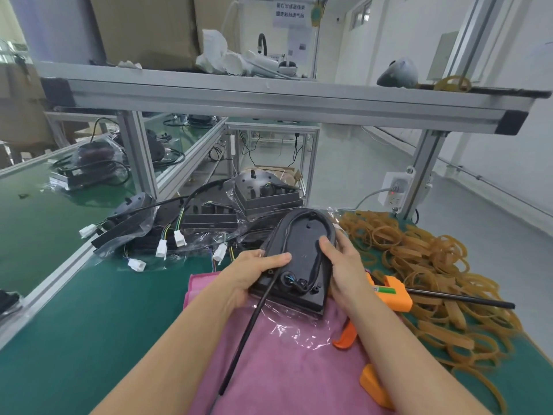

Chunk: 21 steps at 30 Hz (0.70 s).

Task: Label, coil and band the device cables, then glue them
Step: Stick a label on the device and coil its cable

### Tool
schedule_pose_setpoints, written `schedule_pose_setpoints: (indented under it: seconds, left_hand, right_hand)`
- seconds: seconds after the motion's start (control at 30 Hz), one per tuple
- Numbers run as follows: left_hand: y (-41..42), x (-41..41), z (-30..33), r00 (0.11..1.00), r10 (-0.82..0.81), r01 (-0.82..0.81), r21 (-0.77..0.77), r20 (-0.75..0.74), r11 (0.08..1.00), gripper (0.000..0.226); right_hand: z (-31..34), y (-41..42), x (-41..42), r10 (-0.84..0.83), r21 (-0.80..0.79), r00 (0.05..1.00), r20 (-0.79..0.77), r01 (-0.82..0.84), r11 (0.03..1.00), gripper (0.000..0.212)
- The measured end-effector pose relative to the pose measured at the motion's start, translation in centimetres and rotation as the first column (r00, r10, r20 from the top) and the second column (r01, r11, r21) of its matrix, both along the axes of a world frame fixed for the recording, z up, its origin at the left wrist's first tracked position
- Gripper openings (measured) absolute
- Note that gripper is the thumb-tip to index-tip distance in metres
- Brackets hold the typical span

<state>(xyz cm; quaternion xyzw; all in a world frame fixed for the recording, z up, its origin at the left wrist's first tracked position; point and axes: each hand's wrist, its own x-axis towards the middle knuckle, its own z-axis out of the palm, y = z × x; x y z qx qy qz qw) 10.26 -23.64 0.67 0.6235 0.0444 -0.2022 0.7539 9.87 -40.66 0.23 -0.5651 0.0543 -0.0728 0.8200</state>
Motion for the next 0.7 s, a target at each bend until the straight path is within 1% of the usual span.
schedule_pose_setpoints:
  seconds: [0.07, 0.1, 0.13, 0.17, 0.2, 0.23, 0.27, 0.3, 0.33, 0.37, 0.4, 0.43, 0.47, 0.5, 0.53, 0.57, 0.6, 0.63, 0.67, 0.7]
  left_hand:
    - [-0.2, -0.1, -0.2, 0.998, 0.057, -0.056, -0.02, 0.026, 0.998, 0.036]
    - [-0.4, -0.2, -0.4, 0.994, 0.091, -0.09, -0.027, 0.054, 0.996, 0.03]
    - [-0.6, -0.2, -0.6, 0.988, 0.126, -0.124, -0.033, 0.084, 0.992, 0.025]
    - [-0.9, -0.2, -0.8, 0.981, 0.159, -0.156, -0.037, 0.108, 0.987, 0.021]
    - [-1.2, -0.3, -1.0, 0.975, 0.186, -0.183, -0.041, 0.124, 0.982, 0.02]
    - [-1.5, -0.4, -1.2, 0.97, 0.202, -0.198, -0.043, 0.131, 0.979, 0.019]
    - [-1.7, -0.4, -1.3, 0.97, 0.203, -0.199, -0.043, 0.134, 0.979, 0.018]
    - [-1.8, -0.4, -1.3, 0.971, 0.199, -0.195, -0.042, 0.132, 0.98, 0.017]
    - [-1.8, -0.4, -1.3, 0.972, 0.196, -0.193, -0.035, 0.131, 0.981, 0.018]
    - [-1.8, -0.4, -1.1, 0.971, 0.199, -0.197, -0.028, 0.132, 0.98, 0.023]
    - [-1.9, -0.5, -0.8, 0.969, 0.21, -0.209, -0.018, 0.13, 0.978, 0.041]
    - [-2.1, -0.8, -0.5, 0.968, 0.217, -0.216, -0.016, 0.123, 0.976, 0.066]
    - [-2.3, -0.9, -0.3, 0.968, 0.219, -0.218, -0.027, 0.124, 0.976, 0.087]
    - [-2.6, -0.9, -0.3, 0.966, 0.224, -0.22, -0.04, 0.131, 0.975, 0.096]
    - [-2.7, -1.0, -0.2, 0.963, 0.232, -0.229, -0.036, 0.135, 0.973, 0.097]
    - [-2.8, -1.1, -0.1, 0.964, 0.236, -0.234, -0.035, 0.126, 0.972, 0.093]
    - [-2.8, -1.2, -0.1, 0.965, 0.235, -0.233, -0.029, 0.116, 0.972, 0.088]
    - [-2.6, -1.2, 0.0, 0.966, 0.236, -0.236, -0.017, 0.107, 0.972, 0.082]
    - [-2.5, -1.2, 0.2, 0.965, 0.238, -0.238, -0.01, 0.107, 0.971, 0.073]
    - [-2.4, -1.2, 0.3, 0.964, 0.242, -0.242, -0.015, 0.106, 0.97, 0.063]
  right_hand:
    - [0.3, 0.2, 0.1, -0.011, -0.167, 1.0, -0.007, 0.01, 0.986, 0.037]
    - [0.4, 0.5, 0.1, -0.013, -0.283, 1.0, -0.01, 0.01, 0.959, 0.041]
    - [0.5, 1.0, 0.1, -0.021, -0.427, 1.0, -0.005, 0.016, 0.904, 0.046]
    - [0.6, 1.4, -0.3, -0.066, -0.573, 0.998, 0.017, 0.064, 0.817, 0.05]
    - [0.5, 1.5, -1.4, -0.146, -0.677, 0.987, 0.073, 0.156, 0.72, 0.05]
    - [0.0, 1.3, -2.9, -0.224, -0.71, 0.962, 0.155, 0.267, 0.652, 0.044]
    - [-0.4, 1.3, -4.6, -0.264, -0.705, 0.942, 0.206, 0.33, 0.628, 0.033]
    - [-0.8, 0.8, -7.0, -0.228, -0.719, 0.956, 0.182, 0.288, 0.633, 0.019]
    - [-0.9, 1.7, -8.6, -0.094, -0.746, 0.991, 0.091, 0.13, 0.653, 0.013]
    - [-1.3, 2.7, -9.2, 0.021, -0.764, 0.998, -0.054, -0.055, 0.643, 0.019]
    - [-1.9, 4.9, -9.9, 0.096, -0.852, 0.975, -0.202, -0.223, 0.474, 0.022]
    - [-2.9, 4.7, -11.0, 0.246, -0.915, 0.915, -0.318, -0.365, 0.173, 0.018]
    - [-2.5, 5.5, -11.6, 0.188, -0.874, 0.857, -0.479, -0.486, -0.011, 0.026]
    - [-3.3, 6.8, -11.5, 0.1, -0.838, 0.843, -0.528, -0.499, -0.22, 0.04]
    - [-3.7, 7.7, -12.2, 0.104, -0.789, 0.782, -0.614, -0.611, -0.068, 0.044]
    - [-4.9, 8.1, -13.5, 0.275, -0.76, 0.797, -0.538, -0.6, 0.252, 0.038]
    - [-4.5, 7.8, -14.6, 0.276, -0.671, 0.801, -0.531, -0.596, 0.441, 0.027]
    - [-2.6, 7.1, -14.9, 0.198, -0.675, 0.809, -0.554, -0.576, 0.461, 0.019]
    - [-1.7, 7.3, -14.4, 0.23, -0.635, 0.809, -0.541, -0.572, 0.52, 0.015]
    - [-1.5, 6.8, -14.3, 0.208, -0.631, 0.846, -0.491, -0.509, 0.586, 0.015]
